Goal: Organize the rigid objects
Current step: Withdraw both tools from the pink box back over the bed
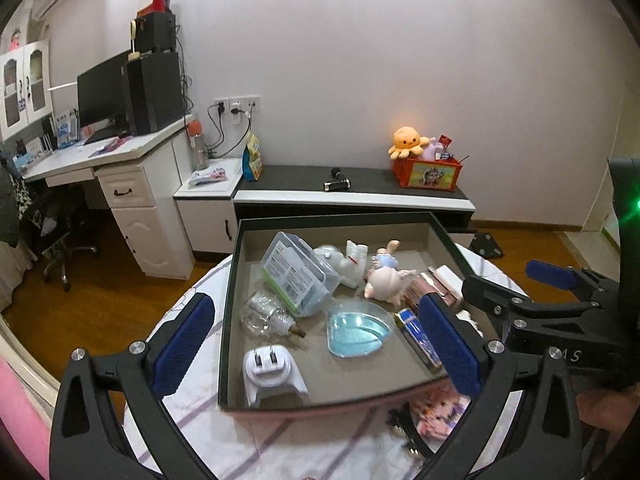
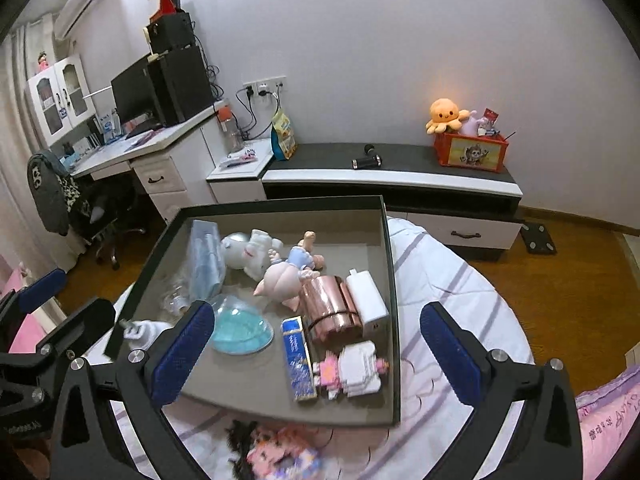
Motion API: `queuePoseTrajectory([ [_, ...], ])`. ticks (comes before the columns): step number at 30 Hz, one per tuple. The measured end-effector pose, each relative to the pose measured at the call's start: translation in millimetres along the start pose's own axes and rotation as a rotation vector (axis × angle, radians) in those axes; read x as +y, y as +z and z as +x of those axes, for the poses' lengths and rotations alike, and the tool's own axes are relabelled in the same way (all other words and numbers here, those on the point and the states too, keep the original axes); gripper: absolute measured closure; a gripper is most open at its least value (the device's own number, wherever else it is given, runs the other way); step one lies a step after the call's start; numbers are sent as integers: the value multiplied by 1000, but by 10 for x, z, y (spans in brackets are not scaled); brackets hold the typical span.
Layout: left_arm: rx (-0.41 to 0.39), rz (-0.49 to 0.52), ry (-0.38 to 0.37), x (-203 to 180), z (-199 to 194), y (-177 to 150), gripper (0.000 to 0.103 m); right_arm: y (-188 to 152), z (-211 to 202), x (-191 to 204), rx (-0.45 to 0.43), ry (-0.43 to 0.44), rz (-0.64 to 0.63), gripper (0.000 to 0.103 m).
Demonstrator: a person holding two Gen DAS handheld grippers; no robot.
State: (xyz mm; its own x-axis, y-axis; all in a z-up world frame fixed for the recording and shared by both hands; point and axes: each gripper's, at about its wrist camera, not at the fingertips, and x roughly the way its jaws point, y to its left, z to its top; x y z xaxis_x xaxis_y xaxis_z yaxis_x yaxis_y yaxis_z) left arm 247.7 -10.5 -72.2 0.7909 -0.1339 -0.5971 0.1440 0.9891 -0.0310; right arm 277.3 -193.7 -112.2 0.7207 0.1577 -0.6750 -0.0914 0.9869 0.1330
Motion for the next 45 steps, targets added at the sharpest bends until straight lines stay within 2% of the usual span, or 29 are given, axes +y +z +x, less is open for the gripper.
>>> queuePoseTrajectory([
  [12, -42, -59, -18, 7, -691, -366, 0, -411, -826, 58, -96, 6, 7, 0],
  [19, -52, -89, 10, -9, -962, -680, 0, -761, -1141, 4, -133, 14, 27, 0],
  [27, -18, -104, 0, -67, -1040, -954, 0, -1048, -1254, 10, -112, 33, 19, 0],
  [45, -17, -91, 16, -120, -1161, -1078, 0, -1081, -1341, -38, -120, 30, 12, 0],
])
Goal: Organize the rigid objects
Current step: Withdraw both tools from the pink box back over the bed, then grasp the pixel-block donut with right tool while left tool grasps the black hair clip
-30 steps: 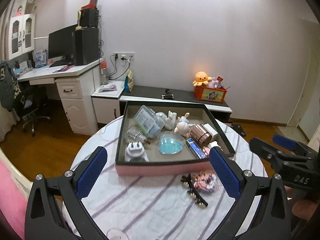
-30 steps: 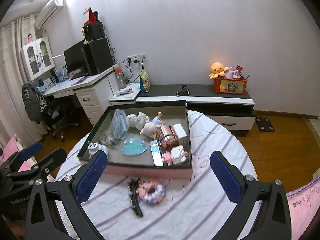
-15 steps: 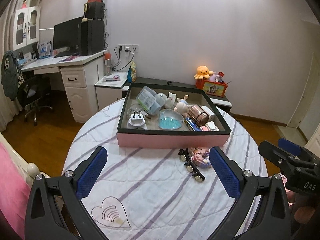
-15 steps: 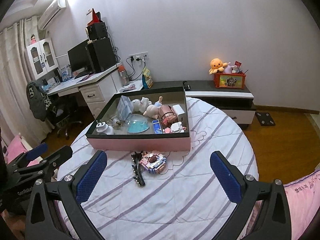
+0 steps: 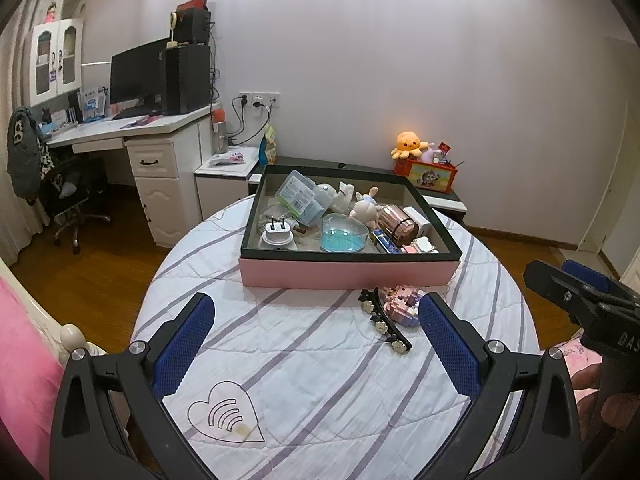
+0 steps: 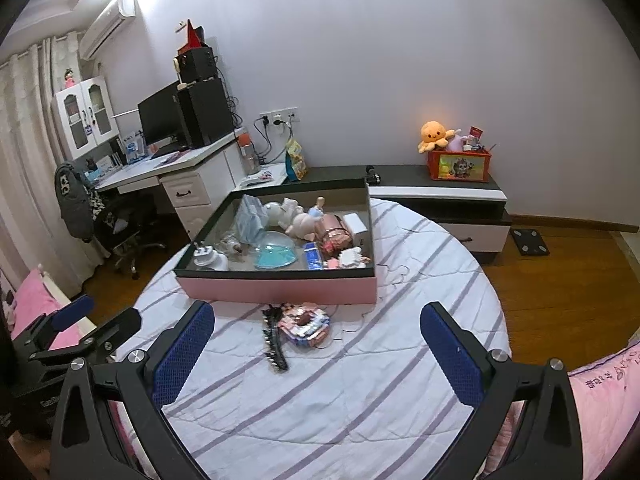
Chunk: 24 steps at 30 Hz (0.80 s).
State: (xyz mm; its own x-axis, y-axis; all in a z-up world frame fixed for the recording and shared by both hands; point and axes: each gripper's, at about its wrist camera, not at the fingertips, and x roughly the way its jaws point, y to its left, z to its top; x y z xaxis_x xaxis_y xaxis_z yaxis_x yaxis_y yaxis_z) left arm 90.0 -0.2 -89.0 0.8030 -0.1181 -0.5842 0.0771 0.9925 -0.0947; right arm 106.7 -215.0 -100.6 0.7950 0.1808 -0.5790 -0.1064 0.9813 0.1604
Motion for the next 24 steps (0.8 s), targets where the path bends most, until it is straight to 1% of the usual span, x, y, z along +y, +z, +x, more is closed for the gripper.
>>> queuePoseTrajectory([
  [5, 31, 12, -10, -75, 116, -49, 0, -36, 126, -152, 37, -23, 25, 0],
  [11, 65, 9, -2, -106, 291, -93, 0, -62, 290, -163, 77, -17, 5, 0],
  [18, 143, 12, -3, -201, 633, -194, 0, -126, 620, -218, 154, 9, -3, 0],
  [24, 215, 21, -19, -383, 984, -259, 0, -164, 824, -407, 190, 29, 25, 0],
])
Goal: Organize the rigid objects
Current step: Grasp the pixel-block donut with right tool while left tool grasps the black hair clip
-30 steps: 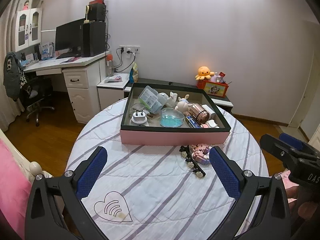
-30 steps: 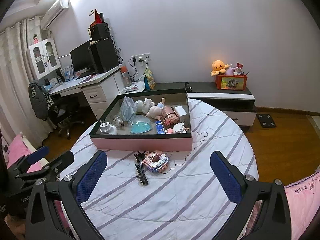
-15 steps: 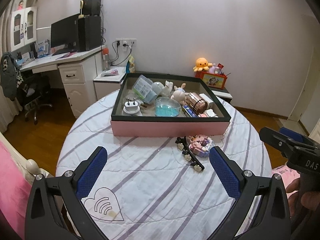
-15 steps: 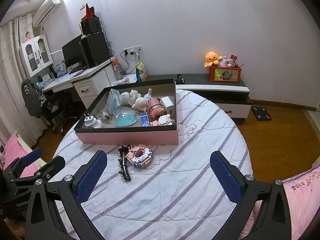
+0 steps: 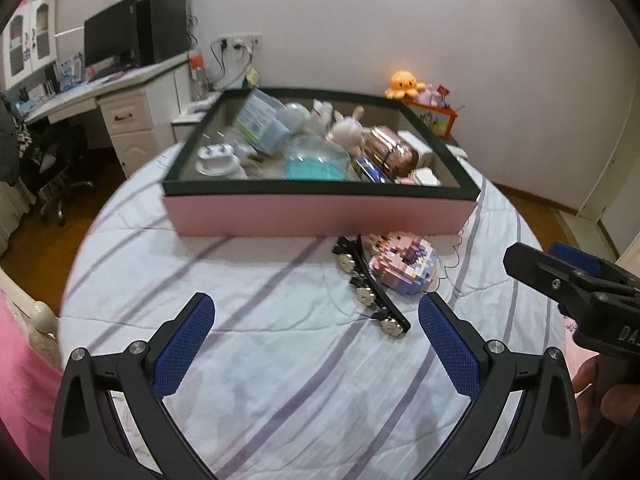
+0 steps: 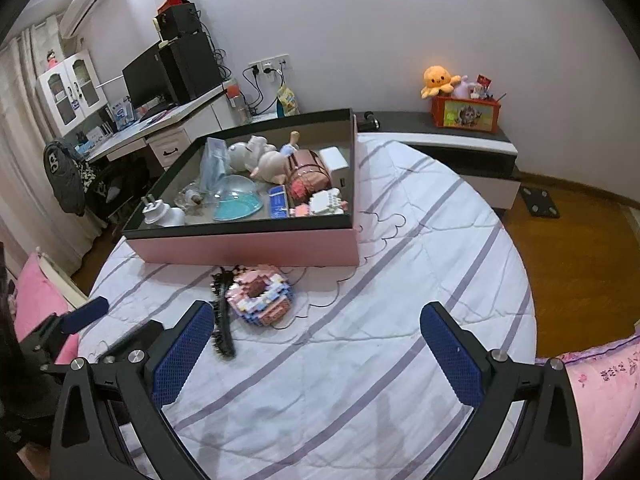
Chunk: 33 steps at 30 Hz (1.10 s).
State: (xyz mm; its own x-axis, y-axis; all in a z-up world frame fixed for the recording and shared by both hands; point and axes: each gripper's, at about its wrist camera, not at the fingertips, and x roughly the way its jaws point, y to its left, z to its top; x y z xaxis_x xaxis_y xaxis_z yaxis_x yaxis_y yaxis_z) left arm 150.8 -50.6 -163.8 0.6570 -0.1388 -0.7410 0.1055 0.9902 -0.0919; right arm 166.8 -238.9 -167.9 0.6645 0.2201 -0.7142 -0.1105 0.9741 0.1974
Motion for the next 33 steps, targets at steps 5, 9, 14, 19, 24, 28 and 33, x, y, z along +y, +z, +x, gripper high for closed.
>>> queuePoseTrajectory([
  [5, 55, 8, 26, -104, 316, 12, 0, 28, 188, -106, 35, 20, -2, 0],
  [9, 96, -9, 26, -119, 519, 29, 0, 47, 329, -166, 53, 46, 3, 0],
  [14, 115, 0, 68, -106, 739, 29, 6, 80, 451, -187, 65, 70, 2, 0],
  [19, 84, 13, 92, 18, 715, 84, 55, 76, 556, -72, 85, 88, -39, 0],
  [24, 77, 44, 68, 119, 692, 103, 69, 41, 659, 57, 109, 100, -71, 0],
  [28, 71, 46, 44, 153, 685, 103, 73, 20, 738, 153, 123, 95, -104, 0],
  [33, 70, 40, 31, 230, 626, 64, 79, -9, 878, 256, 140, 56, -160, 1],
])
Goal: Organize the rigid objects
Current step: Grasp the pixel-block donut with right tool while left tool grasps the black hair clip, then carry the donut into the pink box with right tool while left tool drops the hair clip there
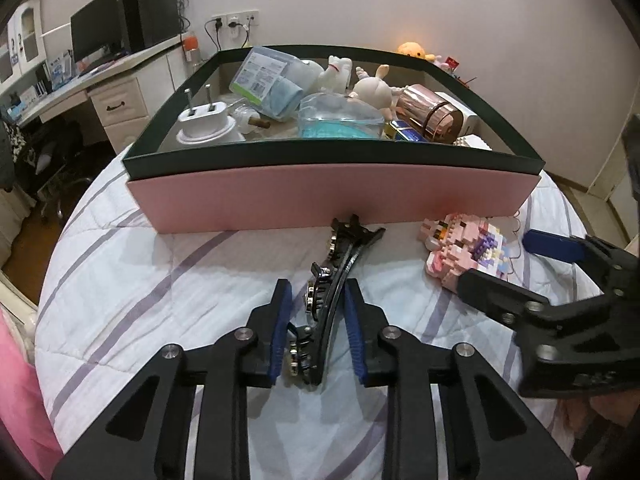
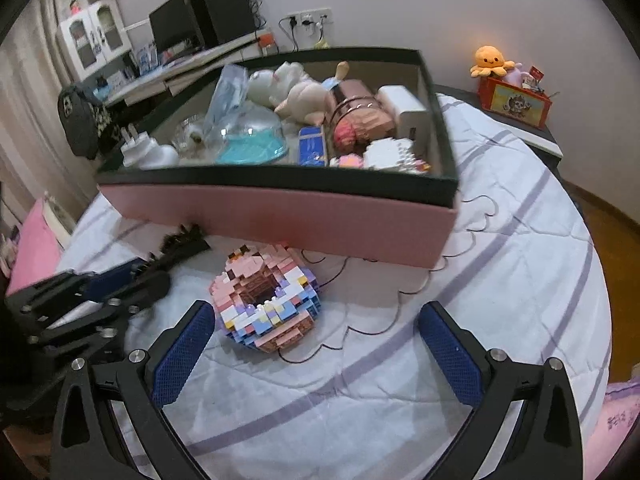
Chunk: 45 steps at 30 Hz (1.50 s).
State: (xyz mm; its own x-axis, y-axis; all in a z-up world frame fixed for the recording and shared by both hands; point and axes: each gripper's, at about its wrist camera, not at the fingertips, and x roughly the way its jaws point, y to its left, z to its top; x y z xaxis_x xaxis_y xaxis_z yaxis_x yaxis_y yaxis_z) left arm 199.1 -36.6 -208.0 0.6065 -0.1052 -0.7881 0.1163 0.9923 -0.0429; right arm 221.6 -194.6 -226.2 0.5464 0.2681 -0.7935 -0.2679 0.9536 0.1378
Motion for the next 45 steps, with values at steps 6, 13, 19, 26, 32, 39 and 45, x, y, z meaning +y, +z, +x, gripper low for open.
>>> queuePoseTrajectory([
  [6, -4, -5, -7, 68, -47, -41, 85, 15, 66, 245, -11, -58, -115, 38],
  [13, -8, -13, -40, 114, -109, -83, 85, -35, -49, 274, -26, -17, -91, 48],
  [19, -11, -23, -62, 152, -169, -118, 85, -73, -166, 249, -33, 1, -62, 48],
  [26, -38, -22, -69, 169, -369, -156, 85, -93, -357, 278, -57, 23, -47, 48],
  [32, -73, -23, -75, 205, -561, -133, 85, -53, -541, 340, -89, 24, -58, 48],
  [39, -153, -12, -81, 237, -943, -13, 85, 36, -816, 427, -147, 30, -76, 48],
  [45, -234, 5, -68, 261, -1221, 269, 85, 257, -1060, 514, -206, 29, -110, 48],
])
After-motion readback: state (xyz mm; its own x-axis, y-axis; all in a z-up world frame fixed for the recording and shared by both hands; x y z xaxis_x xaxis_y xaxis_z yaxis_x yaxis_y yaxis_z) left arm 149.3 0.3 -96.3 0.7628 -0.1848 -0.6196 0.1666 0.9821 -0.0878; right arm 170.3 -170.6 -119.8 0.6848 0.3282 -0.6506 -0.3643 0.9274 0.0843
